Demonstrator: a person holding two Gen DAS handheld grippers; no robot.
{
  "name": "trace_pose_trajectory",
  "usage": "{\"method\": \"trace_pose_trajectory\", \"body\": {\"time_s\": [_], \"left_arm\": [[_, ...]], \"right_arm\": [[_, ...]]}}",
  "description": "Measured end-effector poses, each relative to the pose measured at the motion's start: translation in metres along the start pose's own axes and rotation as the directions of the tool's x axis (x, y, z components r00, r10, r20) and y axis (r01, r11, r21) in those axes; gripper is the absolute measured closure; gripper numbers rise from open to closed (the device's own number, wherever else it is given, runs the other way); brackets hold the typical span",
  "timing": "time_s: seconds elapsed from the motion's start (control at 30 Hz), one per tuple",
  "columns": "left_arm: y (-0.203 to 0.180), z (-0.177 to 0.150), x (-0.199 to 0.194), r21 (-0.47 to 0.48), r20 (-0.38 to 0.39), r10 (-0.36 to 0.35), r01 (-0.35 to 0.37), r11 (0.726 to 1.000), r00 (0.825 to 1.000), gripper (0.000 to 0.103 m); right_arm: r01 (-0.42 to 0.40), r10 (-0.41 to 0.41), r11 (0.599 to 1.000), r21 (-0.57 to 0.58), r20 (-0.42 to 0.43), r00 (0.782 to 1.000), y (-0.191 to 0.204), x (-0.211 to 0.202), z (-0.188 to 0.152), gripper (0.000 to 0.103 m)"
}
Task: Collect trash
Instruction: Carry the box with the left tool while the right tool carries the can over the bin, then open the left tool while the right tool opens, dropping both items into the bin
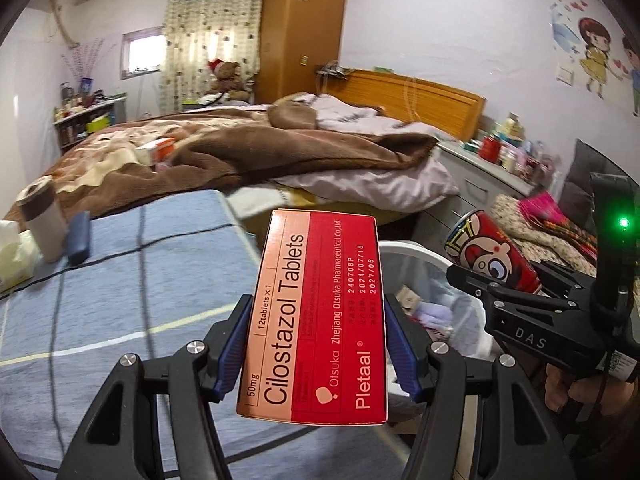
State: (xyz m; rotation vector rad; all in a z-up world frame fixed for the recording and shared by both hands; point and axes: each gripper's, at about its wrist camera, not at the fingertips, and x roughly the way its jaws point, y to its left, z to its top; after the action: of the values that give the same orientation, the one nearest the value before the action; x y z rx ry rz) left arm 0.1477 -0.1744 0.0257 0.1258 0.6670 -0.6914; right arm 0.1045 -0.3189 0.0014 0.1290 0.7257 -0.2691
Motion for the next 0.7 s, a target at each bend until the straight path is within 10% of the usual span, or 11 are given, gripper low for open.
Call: {"method": "trace_pose_trajectory", "body": {"time_s": [0.7], "left_arm": [[-0.059,-0.015,0.067,0.037,-0.142,-0.058,0.064,0.997,0.988,0.038]], "right_arm": [[0.003,0.003,0.999,0.050,-0.119,0.993,-0.050,0.032,-0.022,0.049]]}}
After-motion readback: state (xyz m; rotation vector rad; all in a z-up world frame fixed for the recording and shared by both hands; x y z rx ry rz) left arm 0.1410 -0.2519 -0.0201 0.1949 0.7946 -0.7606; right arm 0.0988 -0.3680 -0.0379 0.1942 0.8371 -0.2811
